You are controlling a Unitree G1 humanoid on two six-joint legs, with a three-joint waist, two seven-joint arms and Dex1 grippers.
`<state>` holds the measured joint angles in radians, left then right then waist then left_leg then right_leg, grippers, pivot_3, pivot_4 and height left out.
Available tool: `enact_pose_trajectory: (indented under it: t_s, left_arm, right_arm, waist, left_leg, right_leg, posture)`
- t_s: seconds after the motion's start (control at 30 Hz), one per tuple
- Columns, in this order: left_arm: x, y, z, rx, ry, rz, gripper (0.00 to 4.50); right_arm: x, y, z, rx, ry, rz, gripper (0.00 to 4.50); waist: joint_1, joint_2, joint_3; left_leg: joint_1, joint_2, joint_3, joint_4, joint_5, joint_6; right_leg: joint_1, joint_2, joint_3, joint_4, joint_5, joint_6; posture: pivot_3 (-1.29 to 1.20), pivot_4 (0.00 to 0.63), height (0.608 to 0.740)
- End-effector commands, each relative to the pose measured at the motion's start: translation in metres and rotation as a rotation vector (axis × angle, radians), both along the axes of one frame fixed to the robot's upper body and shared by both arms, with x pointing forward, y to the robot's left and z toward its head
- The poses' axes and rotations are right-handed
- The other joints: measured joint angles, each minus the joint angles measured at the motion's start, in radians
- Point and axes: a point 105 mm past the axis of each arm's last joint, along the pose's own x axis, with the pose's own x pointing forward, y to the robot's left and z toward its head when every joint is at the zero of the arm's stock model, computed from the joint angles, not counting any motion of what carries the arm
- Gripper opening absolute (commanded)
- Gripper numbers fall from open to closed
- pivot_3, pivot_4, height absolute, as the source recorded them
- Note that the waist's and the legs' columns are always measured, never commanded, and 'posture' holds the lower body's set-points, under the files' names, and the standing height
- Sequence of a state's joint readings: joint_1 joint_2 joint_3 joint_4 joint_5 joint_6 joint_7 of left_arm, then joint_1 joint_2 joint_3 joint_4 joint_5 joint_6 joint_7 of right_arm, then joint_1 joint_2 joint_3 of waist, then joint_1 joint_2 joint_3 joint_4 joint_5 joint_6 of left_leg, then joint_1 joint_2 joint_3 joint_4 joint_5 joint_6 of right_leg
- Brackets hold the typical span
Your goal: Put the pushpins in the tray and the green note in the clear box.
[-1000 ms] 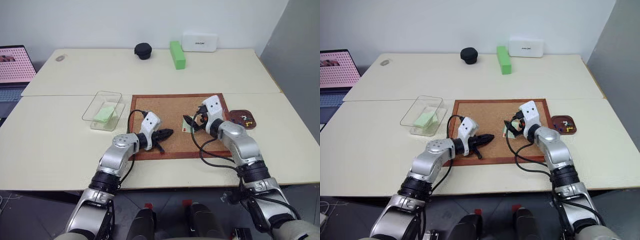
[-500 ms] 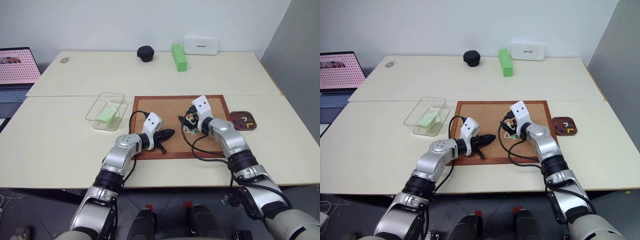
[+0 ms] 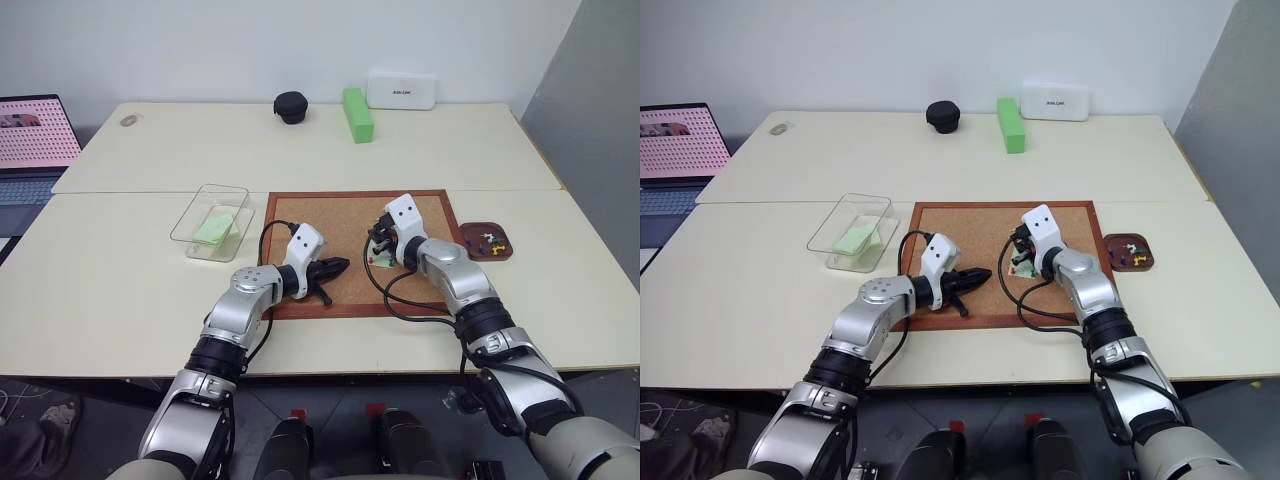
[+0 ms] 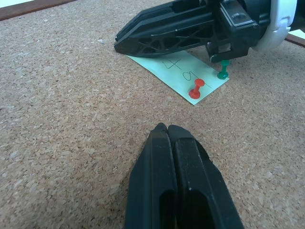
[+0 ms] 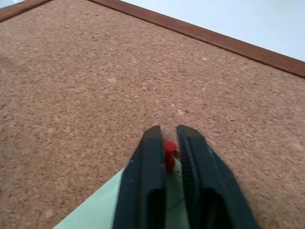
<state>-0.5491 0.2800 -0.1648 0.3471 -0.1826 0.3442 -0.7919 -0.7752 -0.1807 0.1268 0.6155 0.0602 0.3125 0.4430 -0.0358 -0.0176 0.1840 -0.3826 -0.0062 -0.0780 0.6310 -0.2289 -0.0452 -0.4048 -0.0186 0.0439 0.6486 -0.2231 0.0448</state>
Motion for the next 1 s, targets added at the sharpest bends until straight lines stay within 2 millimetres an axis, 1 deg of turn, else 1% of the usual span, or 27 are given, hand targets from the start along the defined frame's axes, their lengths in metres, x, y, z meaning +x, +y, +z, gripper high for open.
enact_pose_trajectory:
  t_s: [0.03,0.13,0.23,0.37,0.6,0.77,0.9,0.97,1.0]
  left_arm:
    - [-0.003,0.002,-0.017,0.044,0.059,0.017,0.0]
    - [-0.003,0.001,-0.017,0.044,0.075,0.011,0.0]
    - [-0.003,0.001,-0.018,0.053,0.09,0.01,0.0]
    - [-0.005,0.001,-0.023,0.073,0.108,-0.002,0.0]
    - [-0.007,0.0,-0.026,0.077,0.12,-0.01,0.0]
    - [-0.006,-0.002,-0.025,0.076,0.119,-0.016,0.0]
    - [-0.005,-0.001,-0.025,0.083,0.118,-0.016,0.0]
    - [-0.005,0.0,-0.025,0.082,0.12,-0.015,0.0]
    - [-0.005,0.0,-0.025,0.083,0.12,-0.015,0.0]
  right_arm:
    - [0.005,0.0,0.02,0.026,-0.058,0.001,0.03]
    - [0.003,0.002,0.027,0.078,-0.075,0.021,0.03]
    - [0.001,0.003,0.043,0.144,-0.132,0.015,0.03]
    - [-0.005,0.003,0.054,0.167,-0.18,0.031,0.03]
    - [-0.016,0.0,0.062,0.152,-0.22,0.04,0.03]
    - [-0.017,-0.004,0.066,0.155,-0.232,0.019,0.03]
    - [-0.016,-0.024,0.074,0.203,-0.238,-0.071,0.03]
    - [-0.017,-0.033,0.077,0.196,-0.25,-0.11,0.03]
    - [-0.017,-0.041,0.078,0.199,-0.253,-0.146,0.03]
  waist:
    - [0.0,0.0,0.0]
    - [0.0,0.0,0.0]
    - [0.001,0.0,0.0]
    - [0.002,0.0,0.0]
    - [0.0,0.0,0.0]
    - [0.0,0.0,0.0]
    - [0.003,0.0,0.0]
    - [0.004,0.0,0.0]
    - [0.004,0.0,0.0]
  left_leg:
    - [0.0,0.0,0.0,0.0,0.0,0.0]
    - [0.0,0.0,0.0,0.0,0.0,0.0]
    - [0.0,0.0,0.0,0.0,0.0,0.0]
    - [-0.001,0.0,0.0,-0.001,0.0,0.0]
    - [0.0,0.0,0.0,-0.001,0.0,0.0]
    - [0.0,0.0,0.0,-0.001,0.0,0.0]
    - [-0.001,0.0,0.0,-0.001,0.0,0.0]
    - [-0.001,0.0,-0.001,-0.001,0.0,0.0]
    - [-0.001,0.0,-0.001,-0.001,0.0,0.0]
  right_leg:
    - [0.0,0.0,0.0,0.0,0.0,0.0]
    - [0.0,0.0,0.0,0.0,0.0,0.0]
    - [0.0,0.0,0.0,0.0,0.0,0.0]
    - [0.0,0.0,0.0,-0.001,0.0,0.0]
    - [0.0,0.0,0.0,-0.001,0.0,0.0]
    - [0.0,0.0,0.0,-0.001,0.0,0.0]
    - [0.0,0.0,0.0,-0.001,0.0,0.0]
    - [0.0,0.0,-0.001,-0.002,0.0,0.0]
    - [0.0,0.0,0.0,-0.002,0.0,0.0]
  posture:
    - [0.0,0.15,0.74]
    - [0.0,0.15,0.74]
    - [0.0,0.15,0.74]
    - [0.0,0.15,0.74]
    - [0.0,0.15,0.74]
    - [0.0,0.15,0.74]
    - [0.0,0.15,0.74]
    - [0.0,0.15,0.74]
    - [0.0,0.15,0.74]
